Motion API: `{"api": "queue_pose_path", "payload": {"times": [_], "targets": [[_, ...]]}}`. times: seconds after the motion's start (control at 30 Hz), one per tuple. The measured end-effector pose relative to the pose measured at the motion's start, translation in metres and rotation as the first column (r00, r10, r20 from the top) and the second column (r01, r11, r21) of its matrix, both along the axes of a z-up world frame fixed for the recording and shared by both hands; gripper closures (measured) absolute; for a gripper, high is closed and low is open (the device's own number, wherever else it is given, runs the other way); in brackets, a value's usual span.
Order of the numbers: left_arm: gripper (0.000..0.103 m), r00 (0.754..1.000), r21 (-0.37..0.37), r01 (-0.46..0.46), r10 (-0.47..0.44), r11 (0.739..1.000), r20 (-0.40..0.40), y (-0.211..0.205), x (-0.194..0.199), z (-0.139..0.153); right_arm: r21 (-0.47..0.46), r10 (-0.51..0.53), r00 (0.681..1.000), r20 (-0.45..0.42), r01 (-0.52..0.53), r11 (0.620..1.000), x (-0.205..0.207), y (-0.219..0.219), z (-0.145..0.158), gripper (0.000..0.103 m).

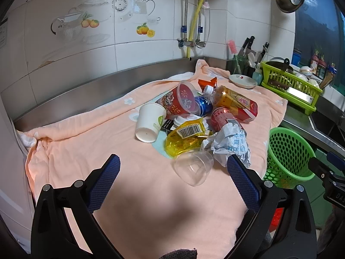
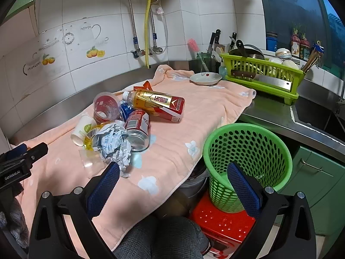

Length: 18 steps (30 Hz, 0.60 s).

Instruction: Collect trash

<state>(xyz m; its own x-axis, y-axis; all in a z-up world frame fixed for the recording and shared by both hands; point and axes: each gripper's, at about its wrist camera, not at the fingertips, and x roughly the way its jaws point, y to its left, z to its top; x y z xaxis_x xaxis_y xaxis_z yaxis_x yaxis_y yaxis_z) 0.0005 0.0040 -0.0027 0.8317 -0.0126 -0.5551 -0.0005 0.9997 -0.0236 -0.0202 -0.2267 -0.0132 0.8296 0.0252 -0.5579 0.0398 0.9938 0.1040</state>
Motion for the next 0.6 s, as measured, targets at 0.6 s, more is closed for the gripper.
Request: {"api": "queue_pose_path", "payload": {"times": [0.6], "targets": [[0.005, 1.000, -0.004, 0.006, -0.006, 1.000, 0.004, -0.0001, -0.0007, 0.0009, -0.003, -0.011, 1.000, 0.009, 0.011, 1.000, -0.0033, 0.0019, 0.0032, 0.006]]}}
